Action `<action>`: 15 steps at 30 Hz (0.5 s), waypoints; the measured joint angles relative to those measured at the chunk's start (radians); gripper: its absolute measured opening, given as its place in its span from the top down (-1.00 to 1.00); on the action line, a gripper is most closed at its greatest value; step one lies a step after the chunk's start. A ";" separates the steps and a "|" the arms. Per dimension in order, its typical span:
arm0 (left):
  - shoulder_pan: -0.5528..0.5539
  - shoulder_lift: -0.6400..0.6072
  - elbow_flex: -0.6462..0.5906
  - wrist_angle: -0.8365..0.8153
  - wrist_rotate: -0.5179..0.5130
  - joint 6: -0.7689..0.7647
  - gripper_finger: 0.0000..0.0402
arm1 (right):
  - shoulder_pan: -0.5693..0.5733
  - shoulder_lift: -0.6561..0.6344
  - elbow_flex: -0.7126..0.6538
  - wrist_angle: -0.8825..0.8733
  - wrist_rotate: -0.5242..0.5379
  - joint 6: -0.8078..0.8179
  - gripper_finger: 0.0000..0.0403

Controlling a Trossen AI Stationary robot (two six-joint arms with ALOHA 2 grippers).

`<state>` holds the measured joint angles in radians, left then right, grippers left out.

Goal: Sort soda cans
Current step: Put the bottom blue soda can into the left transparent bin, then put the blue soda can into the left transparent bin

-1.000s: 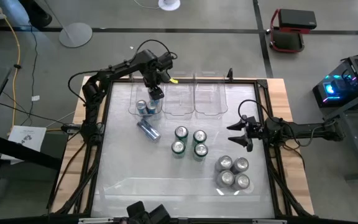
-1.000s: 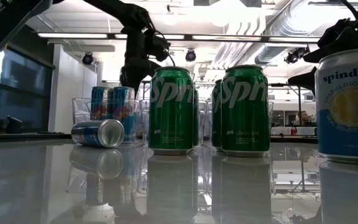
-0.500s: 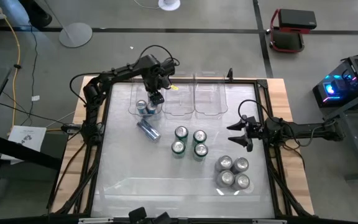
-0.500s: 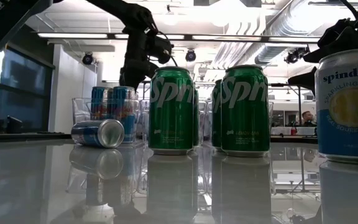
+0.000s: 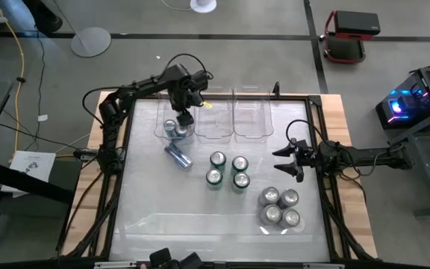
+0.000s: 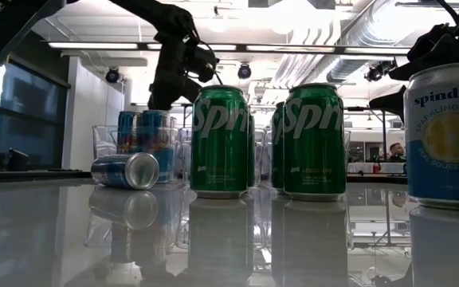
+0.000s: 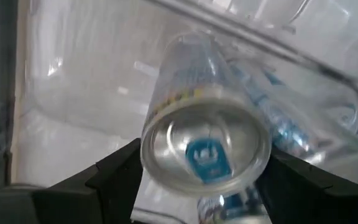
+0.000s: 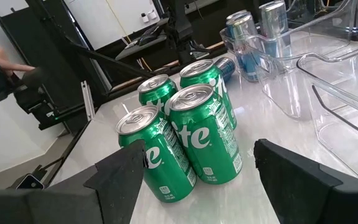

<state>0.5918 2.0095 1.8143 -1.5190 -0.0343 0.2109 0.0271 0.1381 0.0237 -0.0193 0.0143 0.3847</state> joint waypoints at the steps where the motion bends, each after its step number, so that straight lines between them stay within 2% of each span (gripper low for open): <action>1: 0.004 -0.004 0.004 -0.005 -0.001 0.001 -0.36 | 0.000 0.000 0.000 0.000 0.000 0.000 -0.44; 10: 0.001 -0.060 0.130 -0.006 -0.065 0.001 -0.36 | 0.000 0.000 0.000 0.000 0.000 0.000 -0.44; 15: -0.030 -0.146 0.165 0.018 -0.047 -0.030 -0.36 | 0.000 0.000 0.000 0.000 0.000 0.000 -0.44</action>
<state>0.5621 1.8632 1.9789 -1.5006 -0.0811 0.1813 0.0273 0.1380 0.0235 -0.0193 0.0147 0.3847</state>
